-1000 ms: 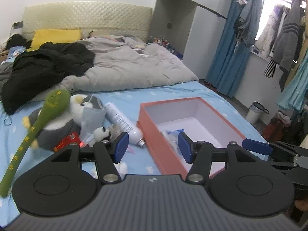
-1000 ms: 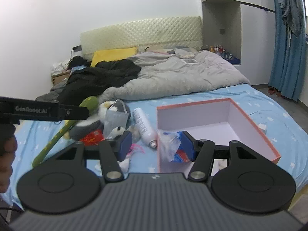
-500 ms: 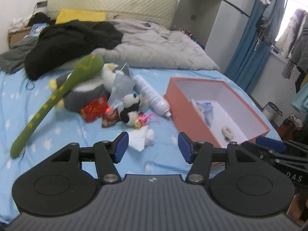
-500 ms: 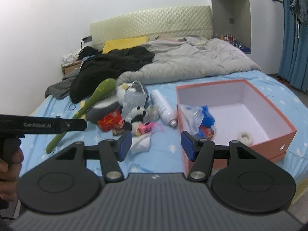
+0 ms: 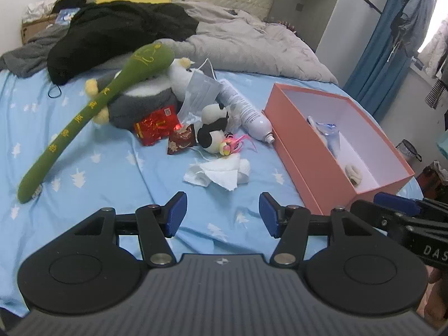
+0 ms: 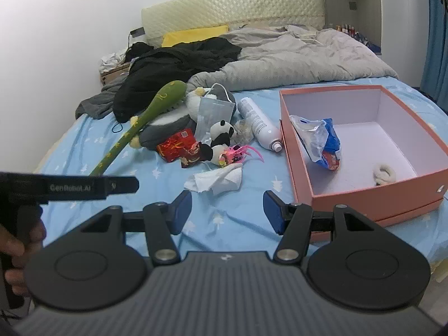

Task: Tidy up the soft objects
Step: 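Withdraw both tools from the box back toward the pile, then grasp the pink feather toy with the right gripper while the left gripper grasps the white tissue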

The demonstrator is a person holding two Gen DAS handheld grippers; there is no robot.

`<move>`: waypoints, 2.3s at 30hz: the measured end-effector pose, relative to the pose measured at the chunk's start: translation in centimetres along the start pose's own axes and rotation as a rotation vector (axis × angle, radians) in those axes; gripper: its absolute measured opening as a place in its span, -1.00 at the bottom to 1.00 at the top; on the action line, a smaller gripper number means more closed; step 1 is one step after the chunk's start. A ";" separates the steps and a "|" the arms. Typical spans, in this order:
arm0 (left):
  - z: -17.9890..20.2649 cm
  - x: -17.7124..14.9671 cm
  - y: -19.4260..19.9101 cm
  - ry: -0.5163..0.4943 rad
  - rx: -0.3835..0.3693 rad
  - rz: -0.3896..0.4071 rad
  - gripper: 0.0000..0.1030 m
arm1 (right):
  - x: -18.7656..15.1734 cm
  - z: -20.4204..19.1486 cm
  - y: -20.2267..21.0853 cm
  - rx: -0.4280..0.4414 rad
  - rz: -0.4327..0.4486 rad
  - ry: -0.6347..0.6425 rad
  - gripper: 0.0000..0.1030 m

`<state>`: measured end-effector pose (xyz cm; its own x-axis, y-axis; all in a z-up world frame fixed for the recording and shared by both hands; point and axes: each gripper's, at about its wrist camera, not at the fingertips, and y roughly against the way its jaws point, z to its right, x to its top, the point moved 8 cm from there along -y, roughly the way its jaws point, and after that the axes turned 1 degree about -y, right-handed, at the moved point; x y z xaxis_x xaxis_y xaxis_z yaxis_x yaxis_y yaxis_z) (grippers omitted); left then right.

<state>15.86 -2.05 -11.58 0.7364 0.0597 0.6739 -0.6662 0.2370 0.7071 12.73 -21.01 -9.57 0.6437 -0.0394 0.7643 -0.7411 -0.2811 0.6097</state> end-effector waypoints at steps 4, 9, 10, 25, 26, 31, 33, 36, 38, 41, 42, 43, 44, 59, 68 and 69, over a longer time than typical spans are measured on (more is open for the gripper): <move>-1.0 0.1 -2.2 0.025 0.001 -0.025 0.22 | 0.6 0.0 -1.9 0.010 -0.030 -0.007 0.15; -2.0 0.1 -5.2 0.058 -0.012 -0.070 0.22 | 1.8 -0.1 -4.9 0.022 -0.055 -0.021 0.15; -2.1 0.1 -5.9 0.065 -0.018 -0.080 0.22 | 2.0 0.0 -5.5 0.020 -0.062 -0.026 0.15; -4.0 2.1 -16.4 0.068 -0.040 -0.153 0.35 | 4.7 1.2 -17.5 0.066 -0.195 -0.093 0.15; -4.1 2.2 -17.1 0.061 -0.036 -0.158 0.35 | 4.7 1.3 -18.5 0.071 -0.207 -0.098 0.15; -4.5 2.6 -20.4 0.030 -0.049 -0.188 0.35 | 4.5 1.5 -22.9 0.099 -0.259 -0.117 0.14; -4.5 2.7 -21.5 0.017 -0.061 -0.197 0.35 | 4.4 1.5 -24.4 0.106 -0.274 -0.119 0.14; -4.3 2.5 -22.5 0.004 -0.088 -0.204 0.35 | 4.4 1.5 -26.3 0.122 -0.294 -0.117 0.14; -4.3 2.2 -23.2 -0.004 -0.090 -0.223 0.32 | 4.4 1.4 -27.4 0.133 -0.307 -0.111 0.14; -3.9 2.2 -23.8 -0.019 -0.103 -0.218 0.09 | 4.2 1.5 -28.8 0.132 -0.326 -0.102 0.09; -3.7 2.2 -24.0 -0.035 -0.111 -0.223 0.05 | 4.2 1.5 -29.2 0.134 -0.327 -0.099 0.04; -3.5 2.2 -24.2 -0.050 -0.109 -0.224 -0.07 | 4.2 1.5 -29.5 0.135 -0.328 -0.096 0.01; -3.4 2.2 -24.2 -0.064 -0.105 -0.221 -0.20 | 4.3 1.4 -29.7 0.135 -0.328 -0.090 -0.07; -3.0 1.9 -20.5 -0.002 -0.069 -0.169 -0.84 | 4.6 2.4 -25.7 0.092 -0.264 -0.090 -0.33; -3.7 0.4 -15.5 0.048 -0.015 -0.137 -0.84 | 3.7 2.2 -19.8 0.058 -0.208 -0.081 -0.33; -3.8 0.1 -15.0 0.055 -0.006 -0.133 -0.84 | 3.4 2.2 -19.1 0.055 -0.205 -0.079 -0.33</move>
<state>26.38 -1.87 -22.90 0.8236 0.0805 0.5614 -0.5617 0.2520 0.7880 29.52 -17.84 -19.05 0.7943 -0.0510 0.6054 -0.5833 -0.3428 0.7364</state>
